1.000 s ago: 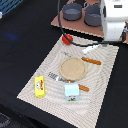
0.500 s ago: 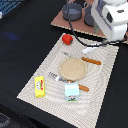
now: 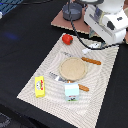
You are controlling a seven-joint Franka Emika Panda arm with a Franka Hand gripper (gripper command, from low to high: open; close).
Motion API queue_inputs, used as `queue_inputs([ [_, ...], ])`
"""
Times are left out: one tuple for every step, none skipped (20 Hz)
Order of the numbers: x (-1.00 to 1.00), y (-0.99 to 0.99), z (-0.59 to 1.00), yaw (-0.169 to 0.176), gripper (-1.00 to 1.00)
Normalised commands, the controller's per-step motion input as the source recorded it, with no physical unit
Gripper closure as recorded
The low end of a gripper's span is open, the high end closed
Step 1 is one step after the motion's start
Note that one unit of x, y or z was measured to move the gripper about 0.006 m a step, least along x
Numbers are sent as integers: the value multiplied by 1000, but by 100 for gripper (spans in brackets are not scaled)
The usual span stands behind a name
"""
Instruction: Interact with the objects in diverse but meaningful ways.
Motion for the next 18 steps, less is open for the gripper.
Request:
queue_inputs([
  [-57, 89, -414, 79, -100],
  [-51, 94, -426, 79, -100],
  [-37, 91, -426, 79, -100],
  [-66, 91, -434, 78, -100],
  [-40, 106, -420, 78, -100],
  [-49, 109, -429, 79, -100],
  [-69, 109, -411, 79, -100],
  [-43, 109, -391, 79, -100],
  [-49, 100, -377, 79, 100],
  [-14, 114, -351, 80, 100],
  [-40, 103, -343, 81, 100],
  [-6, 114, -300, 83, 100],
  [0, 123, -280, 84, 100],
  [0, 114, -260, 85, 100],
  [0, 120, -234, 87, 100],
  [0, 114, -226, 88, 100],
  [0, 106, -220, 88, 100],
  [0, 109, -214, 89, 100],
])
